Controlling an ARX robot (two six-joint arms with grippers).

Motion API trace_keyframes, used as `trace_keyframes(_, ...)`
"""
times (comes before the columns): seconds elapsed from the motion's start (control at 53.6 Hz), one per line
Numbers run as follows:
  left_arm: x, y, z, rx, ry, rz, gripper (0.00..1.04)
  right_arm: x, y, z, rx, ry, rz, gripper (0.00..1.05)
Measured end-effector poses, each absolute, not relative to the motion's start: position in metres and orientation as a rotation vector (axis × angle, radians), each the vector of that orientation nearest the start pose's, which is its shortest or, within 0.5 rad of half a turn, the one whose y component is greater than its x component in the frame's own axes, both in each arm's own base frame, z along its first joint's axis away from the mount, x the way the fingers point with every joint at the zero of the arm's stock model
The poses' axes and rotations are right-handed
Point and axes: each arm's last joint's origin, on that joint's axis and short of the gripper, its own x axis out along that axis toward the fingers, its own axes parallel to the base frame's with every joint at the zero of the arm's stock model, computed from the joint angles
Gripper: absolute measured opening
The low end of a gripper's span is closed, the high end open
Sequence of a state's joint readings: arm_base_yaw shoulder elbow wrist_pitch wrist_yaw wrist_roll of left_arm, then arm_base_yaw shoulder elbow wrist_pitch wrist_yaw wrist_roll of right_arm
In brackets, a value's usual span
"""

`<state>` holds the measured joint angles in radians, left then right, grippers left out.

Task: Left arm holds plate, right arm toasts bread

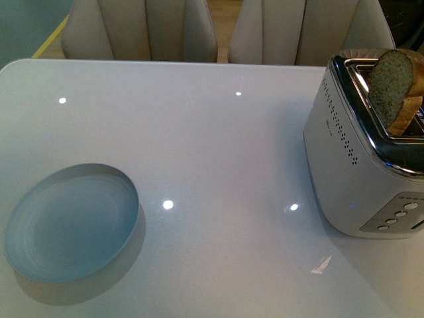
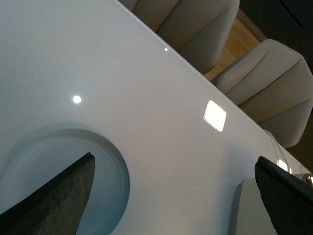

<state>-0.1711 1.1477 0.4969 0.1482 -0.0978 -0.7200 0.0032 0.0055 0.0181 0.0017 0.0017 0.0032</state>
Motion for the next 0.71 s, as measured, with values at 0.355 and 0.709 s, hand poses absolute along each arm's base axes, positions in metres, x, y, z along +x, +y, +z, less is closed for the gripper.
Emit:
trace_keyframes(0.355, 0.226, -0.035, 0.194, -0.544, 0.357, 0.086, 0.89, 0.097, 0.0, 0.169, 0.003, -0.014, 0.002, 0.96)
trace_keyframes(0.709, 0.182, -0.016, 0.183, -0.041, 0.011, -0.004, 0.27, 0.097, 0.0, 0.169, 0.003, -0.015, 0.002, 0.96)
